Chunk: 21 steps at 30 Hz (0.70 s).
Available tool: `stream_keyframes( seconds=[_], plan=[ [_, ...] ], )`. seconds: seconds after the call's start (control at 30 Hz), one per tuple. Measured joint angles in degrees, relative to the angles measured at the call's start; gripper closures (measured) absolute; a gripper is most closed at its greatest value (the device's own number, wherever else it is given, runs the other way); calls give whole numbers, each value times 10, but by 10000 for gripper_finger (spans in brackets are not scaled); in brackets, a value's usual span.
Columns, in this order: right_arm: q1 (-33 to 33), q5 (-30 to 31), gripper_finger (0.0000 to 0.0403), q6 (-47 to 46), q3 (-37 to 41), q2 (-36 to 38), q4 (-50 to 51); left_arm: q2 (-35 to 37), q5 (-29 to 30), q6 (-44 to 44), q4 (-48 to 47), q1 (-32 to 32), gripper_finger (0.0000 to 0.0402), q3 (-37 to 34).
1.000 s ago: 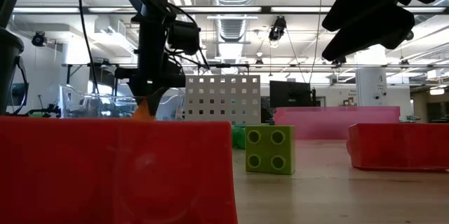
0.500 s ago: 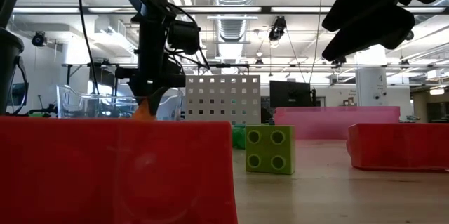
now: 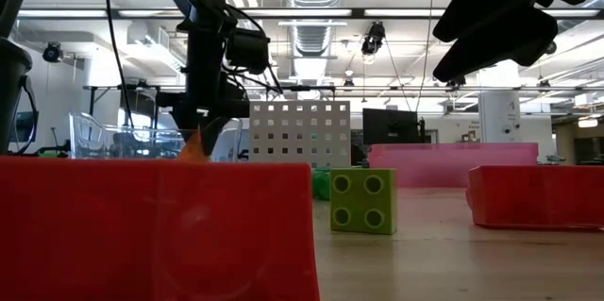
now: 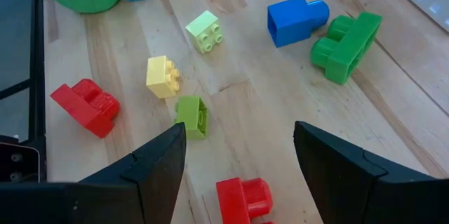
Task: Pick & Place Toys
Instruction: Put the orange game piece into the transparent bin
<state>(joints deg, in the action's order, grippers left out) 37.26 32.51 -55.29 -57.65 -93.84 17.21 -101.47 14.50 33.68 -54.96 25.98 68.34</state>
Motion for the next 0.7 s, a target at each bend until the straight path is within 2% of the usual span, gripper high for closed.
stream_keyframes(
  seconds=[0.3, 0.7],
  plan=[
    [0, 0, 148, 0, 0, 0, 0, 0, -2, -5, 0, 0, 166, 0],
    [0, 0, 148, 2, 0, 0, 0, 0, -2, -4, 0, 0, 161, 0]
  ],
)
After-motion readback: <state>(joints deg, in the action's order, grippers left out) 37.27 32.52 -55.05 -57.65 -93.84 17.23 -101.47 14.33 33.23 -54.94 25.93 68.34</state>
